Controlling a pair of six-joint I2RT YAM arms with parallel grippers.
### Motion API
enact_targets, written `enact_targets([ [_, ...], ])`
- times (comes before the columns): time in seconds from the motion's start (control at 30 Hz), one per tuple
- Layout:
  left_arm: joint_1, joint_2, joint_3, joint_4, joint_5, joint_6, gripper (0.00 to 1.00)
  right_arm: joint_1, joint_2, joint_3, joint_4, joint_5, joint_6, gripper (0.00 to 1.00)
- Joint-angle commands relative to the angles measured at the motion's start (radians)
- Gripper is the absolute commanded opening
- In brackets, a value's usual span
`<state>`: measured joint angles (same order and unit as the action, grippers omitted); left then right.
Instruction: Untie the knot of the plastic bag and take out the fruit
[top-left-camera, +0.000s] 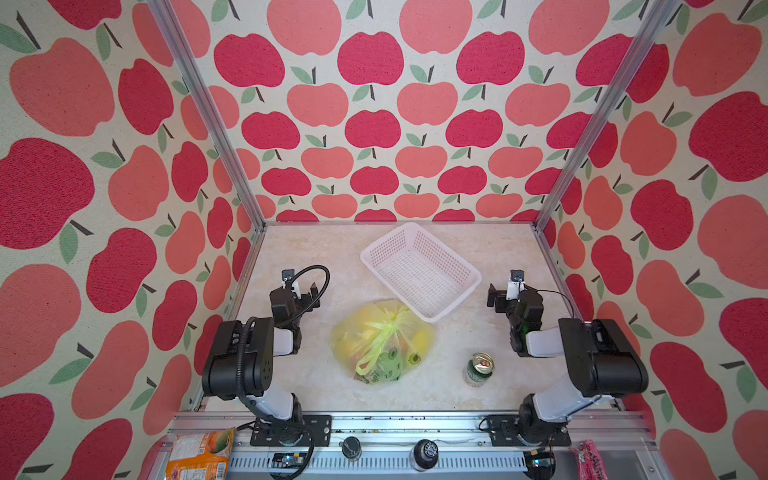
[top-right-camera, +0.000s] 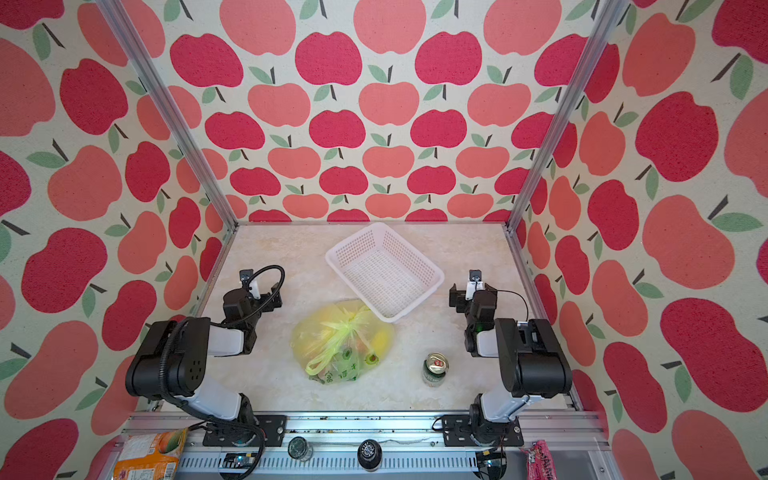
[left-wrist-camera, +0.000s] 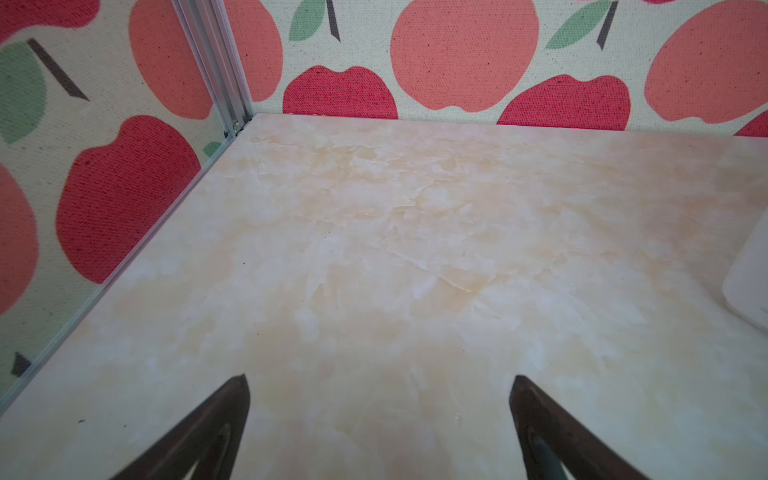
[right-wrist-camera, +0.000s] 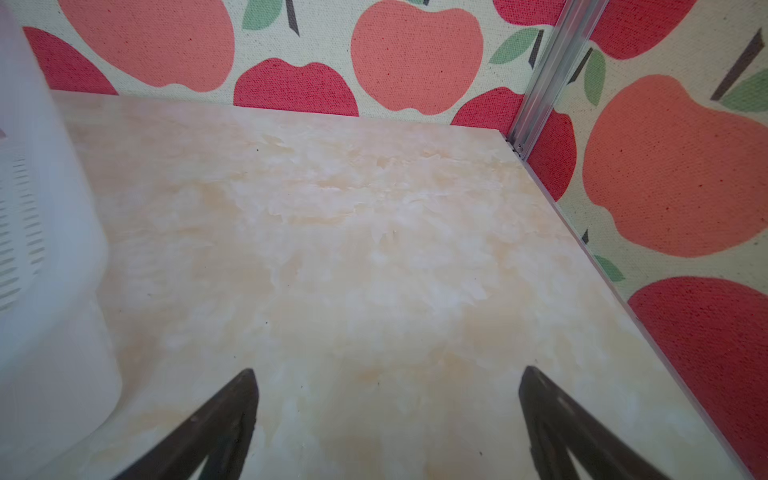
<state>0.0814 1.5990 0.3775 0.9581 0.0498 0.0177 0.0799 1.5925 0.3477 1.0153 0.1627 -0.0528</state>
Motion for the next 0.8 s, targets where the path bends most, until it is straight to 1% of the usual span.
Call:
enact_targets([
  [0.0, -0.001, 0.008, 0.000, 0.004, -0.004, 0.010, 0.99, 0.021, 0.001, -0.001, 0.023, 0.015, -0.027, 0.99],
  [0.27, 0.004, 0.009, 0.005, -0.005, 0.006, 0.008, 0.99, 0.022, 0.002, -0.001, 0.025, 0.018, -0.030, 0.99],
  [0.33, 0.042, 0.003, 0.017, -0.041, 0.082, -0.016, 0.99, 0.021, 0.002, -0.002, 0.025, 0.019, -0.028, 0.99],
  [0.37, 0.049, 0.005, 0.016, -0.033, 0.102, -0.018, 0.99, 0.023, 0.001, -0.002, 0.024, 0.017, -0.028, 0.99],
  [0.47, 0.029, 0.005, 0.016, -0.030, 0.063, -0.006, 0.99, 0.021, 0.003, -0.002, 0.024, 0.019, -0.028, 0.99],
  [0.77, 0.029, 0.007, 0.011, -0.022, 0.061, -0.007, 0.99, 0.022, 0.000, -0.001, 0.025, 0.019, -0.028, 0.99],
])
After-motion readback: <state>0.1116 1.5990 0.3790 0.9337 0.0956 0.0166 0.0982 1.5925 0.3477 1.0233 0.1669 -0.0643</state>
